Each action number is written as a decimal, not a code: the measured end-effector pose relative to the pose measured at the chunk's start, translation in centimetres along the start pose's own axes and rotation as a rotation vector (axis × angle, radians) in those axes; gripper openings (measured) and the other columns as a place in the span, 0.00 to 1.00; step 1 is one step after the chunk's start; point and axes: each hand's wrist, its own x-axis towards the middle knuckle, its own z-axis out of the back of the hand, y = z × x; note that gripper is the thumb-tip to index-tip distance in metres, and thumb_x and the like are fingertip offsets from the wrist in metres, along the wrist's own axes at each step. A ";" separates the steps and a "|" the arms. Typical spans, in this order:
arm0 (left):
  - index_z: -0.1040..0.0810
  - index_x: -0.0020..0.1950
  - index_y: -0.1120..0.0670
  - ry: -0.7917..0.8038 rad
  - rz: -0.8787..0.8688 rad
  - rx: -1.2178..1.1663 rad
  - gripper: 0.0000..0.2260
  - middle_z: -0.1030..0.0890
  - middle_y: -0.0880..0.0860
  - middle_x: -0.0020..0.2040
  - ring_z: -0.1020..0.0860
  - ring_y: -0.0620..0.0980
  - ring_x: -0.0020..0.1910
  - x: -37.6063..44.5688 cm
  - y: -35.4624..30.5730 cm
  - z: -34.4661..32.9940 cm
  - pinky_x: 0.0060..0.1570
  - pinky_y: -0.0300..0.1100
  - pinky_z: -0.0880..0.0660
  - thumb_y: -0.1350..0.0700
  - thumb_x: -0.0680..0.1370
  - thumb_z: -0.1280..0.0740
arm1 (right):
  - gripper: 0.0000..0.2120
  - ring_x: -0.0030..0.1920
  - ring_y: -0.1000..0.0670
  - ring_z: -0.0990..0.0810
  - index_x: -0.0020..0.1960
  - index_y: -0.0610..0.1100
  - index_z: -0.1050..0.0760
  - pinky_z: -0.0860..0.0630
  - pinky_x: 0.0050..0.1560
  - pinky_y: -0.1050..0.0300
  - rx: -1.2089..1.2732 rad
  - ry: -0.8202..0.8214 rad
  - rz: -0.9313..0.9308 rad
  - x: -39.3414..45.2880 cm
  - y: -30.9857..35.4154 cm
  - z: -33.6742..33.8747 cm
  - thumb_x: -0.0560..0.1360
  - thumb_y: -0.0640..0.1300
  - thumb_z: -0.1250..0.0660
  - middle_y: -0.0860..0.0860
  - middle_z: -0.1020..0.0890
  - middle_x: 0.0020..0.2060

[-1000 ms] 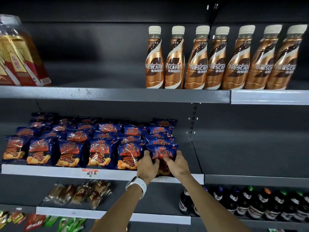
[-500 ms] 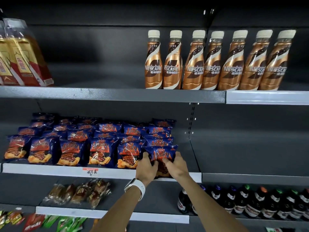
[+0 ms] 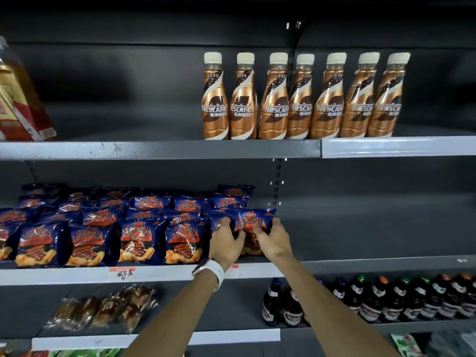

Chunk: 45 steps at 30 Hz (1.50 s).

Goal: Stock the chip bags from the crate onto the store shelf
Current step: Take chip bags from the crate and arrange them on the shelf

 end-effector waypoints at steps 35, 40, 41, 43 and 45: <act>0.30 0.67 0.61 -0.035 0.199 0.028 0.19 0.28 0.59 0.61 0.24 0.60 0.57 14.1 -5.3 -17.9 0.56 0.48 0.27 0.62 0.76 0.37 | 0.17 0.58 0.41 0.22 0.61 0.39 0.26 0.25 0.56 0.53 -0.147 0.057 -0.057 21.0 -6.3 3.6 0.74 0.41 0.32 0.41 0.22 0.57; 0.31 0.66 0.61 -0.041 0.200 0.028 0.19 0.28 0.60 0.61 0.25 0.61 0.58 14.3 -5.4 -18.0 0.56 0.49 0.27 0.60 0.76 0.36 | 0.15 0.56 0.42 0.21 0.60 0.40 0.27 0.25 0.51 0.57 -0.150 0.049 -0.066 21.2 -6.3 3.5 0.74 0.41 0.32 0.43 0.21 0.56; 0.31 0.66 0.61 -0.038 0.201 0.037 0.19 0.28 0.60 0.61 0.25 0.61 0.58 14.3 -5.4 -18.0 0.57 0.50 0.27 0.60 0.76 0.36 | 0.15 0.55 0.42 0.21 0.60 0.40 0.28 0.25 0.51 0.57 -0.148 0.047 -0.072 21.1 -6.2 3.6 0.75 0.41 0.32 0.43 0.21 0.56; 0.31 0.67 0.61 -0.034 0.204 0.047 0.19 0.28 0.60 0.62 0.26 0.61 0.59 14.3 -5.6 -17.8 0.56 0.49 0.28 0.60 0.77 0.36 | 0.16 0.56 0.42 0.21 0.61 0.40 0.29 0.25 0.52 0.55 -0.159 0.042 -0.082 21.0 -6.0 3.7 0.75 0.42 0.32 0.42 0.21 0.57; 0.32 0.66 0.61 -0.033 0.199 0.060 0.18 0.28 0.60 0.63 0.26 0.61 0.60 14.2 -5.9 -17.4 0.55 0.50 0.27 0.60 0.77 0.36 | 0.17 0.57 0.41 0.21 0.62 0.39 0.30 0.24 0.54 0.54 -0.180 0.035 -0.087 20.7 -5.5 3.8 0.76 0.42 0.32 0.41 0.22 0.58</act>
